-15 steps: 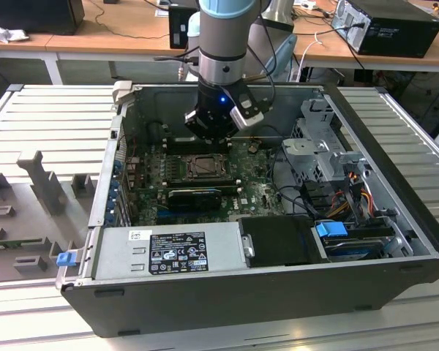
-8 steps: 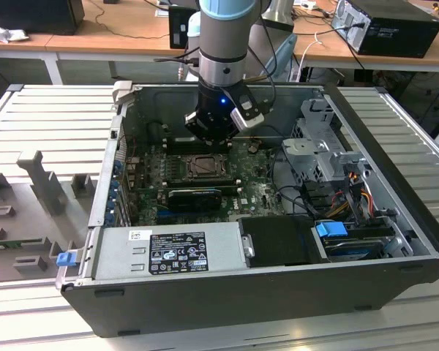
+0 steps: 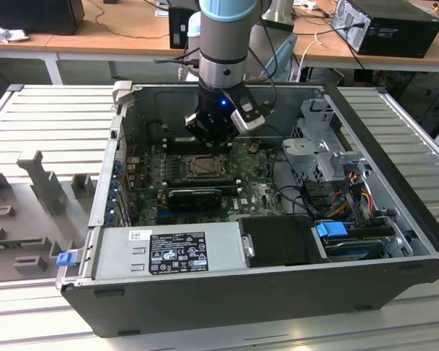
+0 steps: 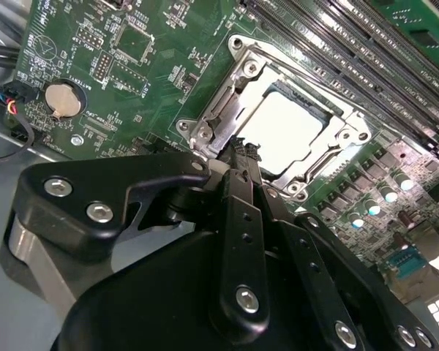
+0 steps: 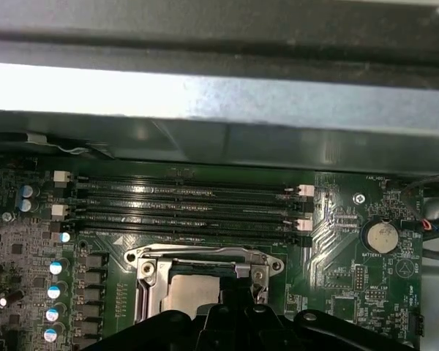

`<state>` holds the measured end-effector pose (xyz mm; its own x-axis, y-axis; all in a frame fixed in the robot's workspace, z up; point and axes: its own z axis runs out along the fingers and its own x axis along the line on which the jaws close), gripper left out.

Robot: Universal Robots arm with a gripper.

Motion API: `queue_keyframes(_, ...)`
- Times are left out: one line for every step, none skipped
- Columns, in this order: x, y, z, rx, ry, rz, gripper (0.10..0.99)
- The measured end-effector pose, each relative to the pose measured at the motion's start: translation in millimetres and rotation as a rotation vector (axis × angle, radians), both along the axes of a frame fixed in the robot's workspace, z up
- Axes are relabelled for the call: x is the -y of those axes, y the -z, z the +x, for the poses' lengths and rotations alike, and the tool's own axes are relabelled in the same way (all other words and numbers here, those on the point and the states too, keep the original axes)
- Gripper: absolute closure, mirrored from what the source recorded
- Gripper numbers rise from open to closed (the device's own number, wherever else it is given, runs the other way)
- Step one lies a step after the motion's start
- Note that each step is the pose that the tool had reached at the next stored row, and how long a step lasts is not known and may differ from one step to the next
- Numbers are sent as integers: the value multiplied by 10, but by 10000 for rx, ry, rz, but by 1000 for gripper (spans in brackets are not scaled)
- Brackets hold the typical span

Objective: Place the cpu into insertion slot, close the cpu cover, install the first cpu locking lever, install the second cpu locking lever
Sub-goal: 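Install the second cpu locking lever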

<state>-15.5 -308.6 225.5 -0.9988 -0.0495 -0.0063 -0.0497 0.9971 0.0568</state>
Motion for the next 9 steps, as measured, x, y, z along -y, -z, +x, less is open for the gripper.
queue_keyframes(1,-7,0,0,0,1,980)
queue_keyframes(1,-19,0,1,1,1,980)
queue_keyframes(2,-39,0,1,1,2,980)
queue_keyframes(3,-60,0,1,1,1,980)
queue_keyframes(3,-92,0,1,1,-2,980)
queue_keyframes(3,-117,0,1,0,-11,980)
queue_keyframes(3,-137,1,1,0,-25,980)
queue_keyframes(5,-156,1,1,-1,-34,980)
queue_keyframes(14,-174,1,1,-1,-40,980)
